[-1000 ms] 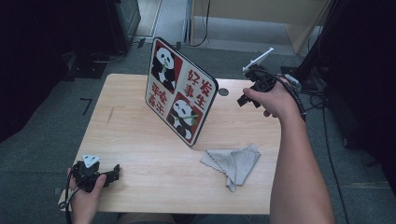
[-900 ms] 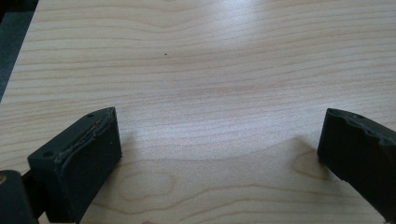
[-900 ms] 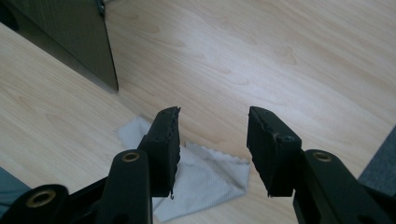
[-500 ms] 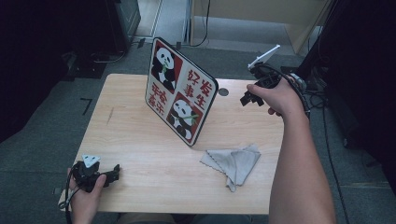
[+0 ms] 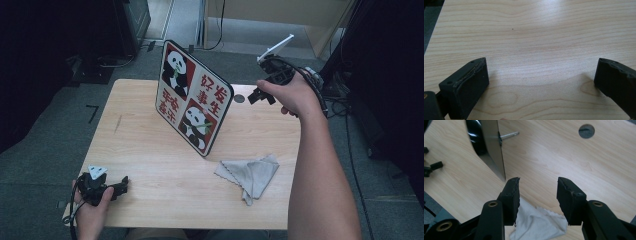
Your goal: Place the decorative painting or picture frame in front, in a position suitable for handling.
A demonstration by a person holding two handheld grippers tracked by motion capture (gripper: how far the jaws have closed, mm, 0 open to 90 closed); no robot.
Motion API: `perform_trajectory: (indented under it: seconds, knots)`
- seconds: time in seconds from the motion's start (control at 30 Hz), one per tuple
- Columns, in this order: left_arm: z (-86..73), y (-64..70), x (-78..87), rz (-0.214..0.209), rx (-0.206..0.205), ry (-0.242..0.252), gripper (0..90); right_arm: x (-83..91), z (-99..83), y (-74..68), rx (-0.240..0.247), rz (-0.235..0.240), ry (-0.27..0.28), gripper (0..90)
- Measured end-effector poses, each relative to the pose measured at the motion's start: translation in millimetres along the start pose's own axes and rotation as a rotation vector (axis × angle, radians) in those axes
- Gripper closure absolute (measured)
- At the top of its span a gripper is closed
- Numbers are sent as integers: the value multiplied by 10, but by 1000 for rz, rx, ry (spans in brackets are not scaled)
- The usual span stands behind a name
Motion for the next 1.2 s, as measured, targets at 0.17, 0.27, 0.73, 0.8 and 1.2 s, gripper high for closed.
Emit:
perform_trajectory:
  seconds: [0.17,0.27,0.73,0.8,1.2]
  knots:
    - [0,1,0,0,0,1,0,66,111,-119,22,27,41,535]
    - [0,0,0,0,0,0,0,83,158,-186,36,44,50,534]
    - [0,0,0,0,0,0,0,55,267,-307,64,77,79,525]
    - [0,0,1,-1,0,0,0,38,274,-319,71,78,76,525]
    - [0,1,1,-1,1,0,0,-71,360,-431,86,98,76,520]
Point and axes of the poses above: each handheld gripper's, and its own axes: x roughly backward along the jaws, z roughly out of its top, y roughly to its right, the point moved 5 cm from there along -x, roughly forward along the jaws, and after that the axes turned 6 degrees about y, right-handed, at the moved point
